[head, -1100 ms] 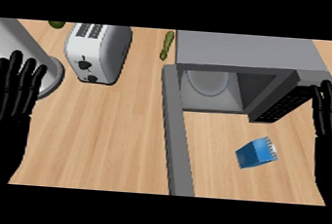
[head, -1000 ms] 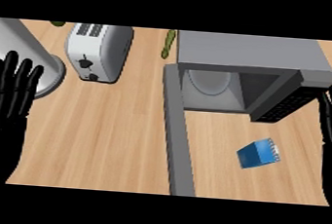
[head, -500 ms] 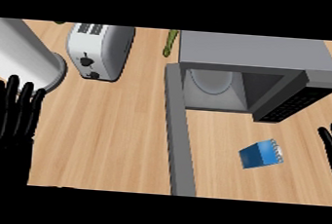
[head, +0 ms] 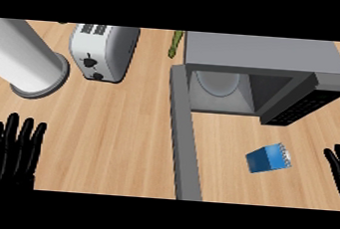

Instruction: Pick up the milk, place it into the microwave and close the microwave

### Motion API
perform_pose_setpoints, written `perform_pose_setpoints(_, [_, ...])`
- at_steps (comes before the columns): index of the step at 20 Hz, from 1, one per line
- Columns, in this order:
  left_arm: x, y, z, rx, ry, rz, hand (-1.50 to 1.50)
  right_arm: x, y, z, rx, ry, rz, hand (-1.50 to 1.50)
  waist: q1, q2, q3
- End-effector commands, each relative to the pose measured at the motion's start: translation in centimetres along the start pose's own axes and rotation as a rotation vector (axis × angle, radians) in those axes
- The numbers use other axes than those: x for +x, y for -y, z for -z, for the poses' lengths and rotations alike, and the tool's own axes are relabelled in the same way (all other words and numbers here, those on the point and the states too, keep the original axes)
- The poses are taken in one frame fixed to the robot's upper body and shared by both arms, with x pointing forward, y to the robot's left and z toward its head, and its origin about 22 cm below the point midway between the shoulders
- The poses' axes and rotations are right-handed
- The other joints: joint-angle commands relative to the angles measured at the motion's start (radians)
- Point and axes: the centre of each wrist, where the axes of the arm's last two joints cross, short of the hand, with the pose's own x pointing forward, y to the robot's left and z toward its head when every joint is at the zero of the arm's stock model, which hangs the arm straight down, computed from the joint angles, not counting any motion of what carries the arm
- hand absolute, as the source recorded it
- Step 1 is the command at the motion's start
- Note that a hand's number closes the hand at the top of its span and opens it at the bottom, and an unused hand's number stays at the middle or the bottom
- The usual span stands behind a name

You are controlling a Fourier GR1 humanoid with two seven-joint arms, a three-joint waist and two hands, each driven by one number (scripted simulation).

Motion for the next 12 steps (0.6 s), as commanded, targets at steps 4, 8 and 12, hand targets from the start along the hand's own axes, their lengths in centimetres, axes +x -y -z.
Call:
perform_pose_setpoints(4, [-0.6, -1.1, -2.1, -0.009, 0.0, -0.005, -1.5, -4.6, 0.4, -1.4, -0.022, -0.048, 0.038, -1.5, 0.001, 0.001, 0.0])
perform_pose_setpoints(8, [-2.0, 0.3, -4.2, -0.006, -0.002, -0.021, -1.5, -6.2, 0.5, -0.7, -0.015, -0.068, 0.044, -1.5, 0.005, 0.001, 0.0])
perform_pose_setpoints(12, [0.4, -1.0, -5.5, -0.004, -0.028, -0.019, -1.5, -7.7, -0.9, -0.5, -0.06, -0.089, 0.024, -1.5, 0.007, 0.0, 0.0])
